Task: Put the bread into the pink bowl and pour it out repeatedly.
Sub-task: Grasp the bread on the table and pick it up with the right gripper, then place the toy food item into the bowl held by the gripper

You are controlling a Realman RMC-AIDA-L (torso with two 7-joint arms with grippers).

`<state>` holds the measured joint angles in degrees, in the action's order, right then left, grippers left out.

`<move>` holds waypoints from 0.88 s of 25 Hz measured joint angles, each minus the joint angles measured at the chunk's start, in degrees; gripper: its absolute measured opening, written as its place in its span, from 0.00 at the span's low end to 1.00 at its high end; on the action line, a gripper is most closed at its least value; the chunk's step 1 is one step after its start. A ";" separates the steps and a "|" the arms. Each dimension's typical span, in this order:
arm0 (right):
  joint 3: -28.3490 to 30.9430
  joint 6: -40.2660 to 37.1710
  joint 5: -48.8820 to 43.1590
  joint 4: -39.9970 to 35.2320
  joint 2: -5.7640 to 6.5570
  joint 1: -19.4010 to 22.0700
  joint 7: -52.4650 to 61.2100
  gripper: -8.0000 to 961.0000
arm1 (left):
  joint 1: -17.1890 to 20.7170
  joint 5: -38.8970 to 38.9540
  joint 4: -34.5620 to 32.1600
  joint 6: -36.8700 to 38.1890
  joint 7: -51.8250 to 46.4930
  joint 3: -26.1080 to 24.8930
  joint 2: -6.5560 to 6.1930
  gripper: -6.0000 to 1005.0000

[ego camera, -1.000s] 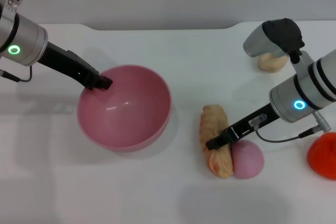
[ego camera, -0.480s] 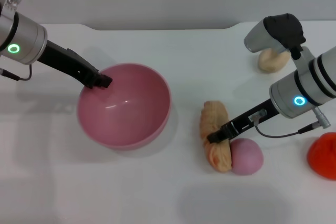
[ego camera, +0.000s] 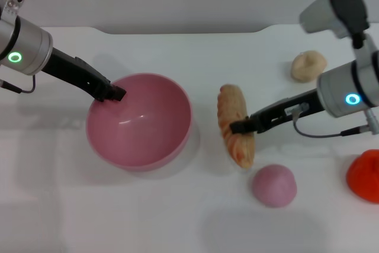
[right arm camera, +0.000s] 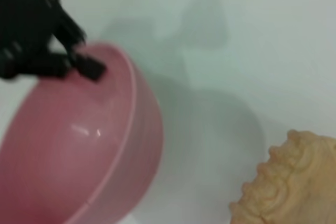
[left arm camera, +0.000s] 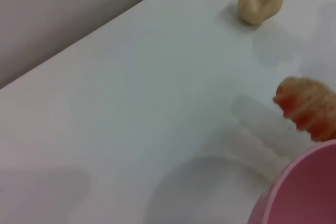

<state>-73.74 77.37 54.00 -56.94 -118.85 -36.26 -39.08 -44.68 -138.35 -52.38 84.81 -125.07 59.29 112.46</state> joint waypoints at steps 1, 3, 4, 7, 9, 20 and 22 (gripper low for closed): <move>0.06 0.21 0.62 -1.34 0.02 0.76 0.01 0.21 | 0.02 0.00 0.00 0.00 0.00 -0.01 0.00 0.05; 0.32 0.81 1.19 -3.47 0.03 1.86 0.04 0.21 | 0.04 0.00 0.00 0.00 -0.01 0.03 0.01 0.05; 0.49 1.09 1.29 -4.46 0.02 2.27 0.04 0.21 | 0.04 0.00 -0.01 0.00 -0.05 0.07 0.00 0.05; 0.79 1.51 1.39 -8.16 -0.04 3.75 0.08 0.20 | 0.00 0.00 -0.03 0.01 -0.20 0.14 -0.04 0.05; 1.38 1.51 1.46 -12.13 -0.14 4.93 0.08 0.20 | -0.09 0.00 -0.05 0.04 -0.18 0.14 -0.02 0.05; 1.46 1.81 20.59 -38.80 -1.01 11.13 -6.04 0.18 | -0.46 0.00 0.15 0.21 -0.45 0.18 1.44 0.05; -0.27 2.00 23.44 -37.43 -1.03 10.80 -8.23 0.18 | -0.48 0.01 0.15 0.27 -0.57 0.20 1.71 0.05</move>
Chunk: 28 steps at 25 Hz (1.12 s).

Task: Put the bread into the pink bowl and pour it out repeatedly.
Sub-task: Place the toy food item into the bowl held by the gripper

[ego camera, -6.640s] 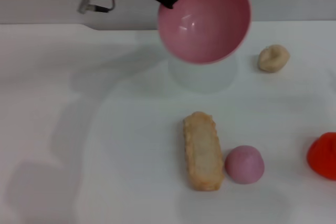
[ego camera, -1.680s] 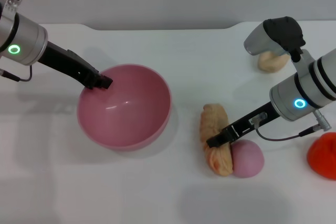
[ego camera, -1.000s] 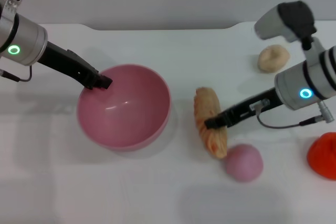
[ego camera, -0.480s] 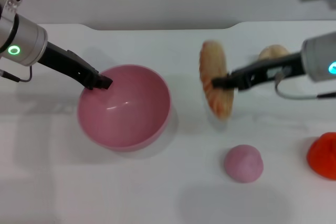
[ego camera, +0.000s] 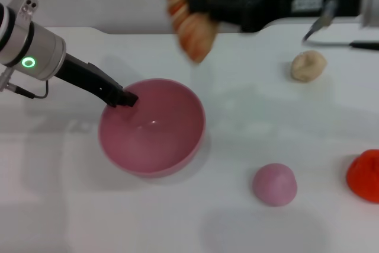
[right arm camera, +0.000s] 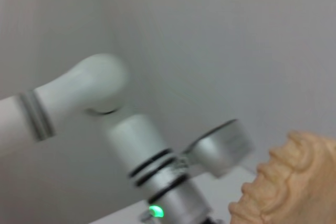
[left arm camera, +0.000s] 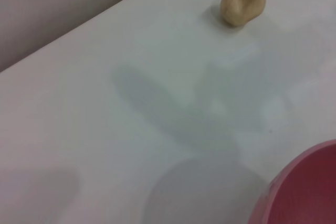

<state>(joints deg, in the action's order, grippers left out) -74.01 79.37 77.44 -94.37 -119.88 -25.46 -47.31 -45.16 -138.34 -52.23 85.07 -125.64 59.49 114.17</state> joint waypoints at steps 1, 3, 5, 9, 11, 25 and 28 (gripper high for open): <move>-1.00 -0.06 0.82 0.94 0.01 -0.20 -0.95 0.18 | 0.00 0.01 0.00 0.04 -0.08 0.00 0.08 0.05; -3.02 -0.24 0.96 3.33 0.02 -0.37 -2.78 0.18 | -0.01 0.00 -0.04 0.12 -0.37 -0.03 0.19 0.05; -4.27 -0.55 0.98 5.94 0.04 -0.11 -5.04 0.18 | -0.02 0.00 -0.14 0.16 -0.66 -0.20 0.22 0.05; -5.46 -1.89 1.48 10.16 0.16 1.54 -10.07 0.18 | -0.05 0.14 -0.20 0.27 -1.08 -0.55 0.33 0.05; -6.20 -2.12 1.83 11.86 0.21 2.11 -12.89 0.18 | -0.08 0.15 -0.18 0.32 -1.33 -0.54 0.53 0.05; -9.47 -3.64 5.27 19.54 0.53 2.09 -27.57 0.17 | 0.30 0.37 0.03 0.17 -1.40 -0.50 1.58 0.05; -9.86 -5.36 5.82 20.92 0.53 2.30 -31.17 0.17 | 0.44 0.37 0.03 0.11 -1.38 -0.57 1.77 0.05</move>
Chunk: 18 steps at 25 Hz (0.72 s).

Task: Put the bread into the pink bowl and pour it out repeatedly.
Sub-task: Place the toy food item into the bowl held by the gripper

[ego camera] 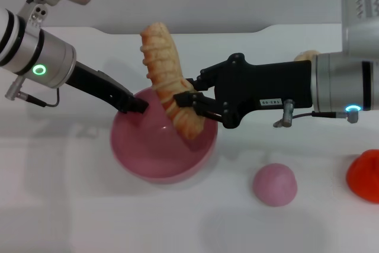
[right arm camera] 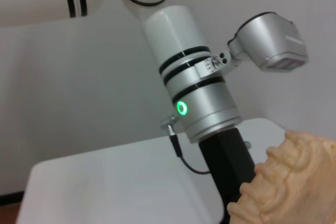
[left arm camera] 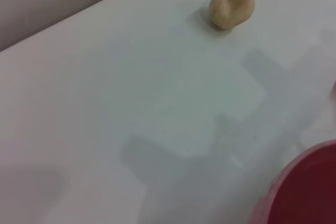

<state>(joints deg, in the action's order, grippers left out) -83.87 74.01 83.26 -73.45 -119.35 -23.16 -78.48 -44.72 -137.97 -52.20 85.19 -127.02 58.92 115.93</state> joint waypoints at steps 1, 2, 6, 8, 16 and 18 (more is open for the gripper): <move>-0.06 -0.58 0.12 0.63 0.00 0.03 -1.29 0.17 | 0.01 0.00 0.00 -0.05 0.02 -0.02 0.11 0.05; -0.09 -1.16 0.31 1.32 0.00 0.04 -2.64 0.17 | 0.02 0.00 0.00 -0.08 0.04 -0.04 0.20 0.05; -0.66 -3.30 1.73 4.20 0.00 -0.17 -7.25 0.17 | 0.03 -0.01 0.00 -0.19 0.12 0.18 0.39 0.05; -1.09 -4.39 2.37 5.26 0.04 -0.30 -9.63 0.17 | -0.02 -0.03 0.00 -0.22 0.24 0.26 0.45 0.05; -4.07 -8.38 2.98 7.70 0.09 -0.90 -14.14 0.16 | -0.34 -0.19 0.00 -0.69 0.41 0.47 0.67 0.05; -4.72 -8.88 3.00 8.00 0.09 -1.00 -15.10 0.16 | -0.37 -0.22 0.00 -0.72 0.42 0.48 0.72 0.05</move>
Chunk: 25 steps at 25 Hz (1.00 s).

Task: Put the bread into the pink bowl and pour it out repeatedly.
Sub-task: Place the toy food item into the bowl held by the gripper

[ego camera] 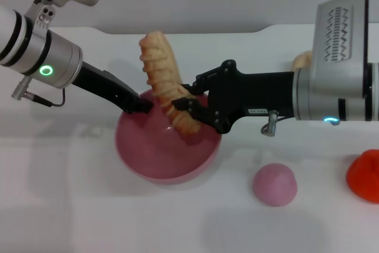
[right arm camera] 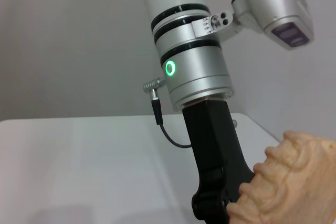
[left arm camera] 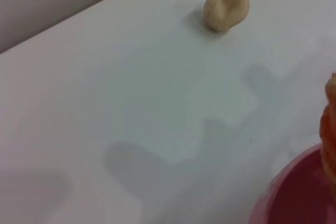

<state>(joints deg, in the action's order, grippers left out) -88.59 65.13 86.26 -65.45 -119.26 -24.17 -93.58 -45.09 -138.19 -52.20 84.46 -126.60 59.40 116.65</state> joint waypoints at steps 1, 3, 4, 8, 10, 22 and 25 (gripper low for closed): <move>-0.40 -0.46 0.03 0.06 0.00 -0.06 -0.42 0.16 | -0.02 -0.03 0.00 -0.03 0.02 0.00 0.02 0.05; -1.23 -1.68 0.08 0.14 0.00 -0.10 -0.66 0.16 | -0.11 -0.07 0.00 -0.08 0.07 0.00 0.04 0.05; -1.63 -2.31 0.09 0.15 0.00 -0.10 -0.82 0.16 | -0.16 -0.10 0.00 -0.11 0.10 0.00 0.05 0.05; -2.46 -4.00 0.16 0.15 -0.03 -0.10 -1.54 0.26 | -0.19 -0.15 0.01 -0.11 0.12 0.00 0.05 0.05; -2.63 -4.34 0.19 0.15 -0.04 -0.09 -1.56 0.33 | -0.19 -0.16 0.00 -0.11 0.13 0.00 0.05 0.05; -3.40 -4.21 0.34 -2.90 0.00 0.91 -1.59 0.66 | 0.03 -0.16 0.00 -0.47 0.13 -0.03 -0.22 0.05; -3.63 -4.09 0.48 -4.95 -0.04 1.58 -1.61 0.71 | 0.26 -0.16 0.00 -0.94 0.11 -0.10 -0.42 0.05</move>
<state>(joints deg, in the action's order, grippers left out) -92.22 61.04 86.74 -70.40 -119.31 -22.59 -95.19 -44.83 -138.35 -52.20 83.52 -126.48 59.30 116.24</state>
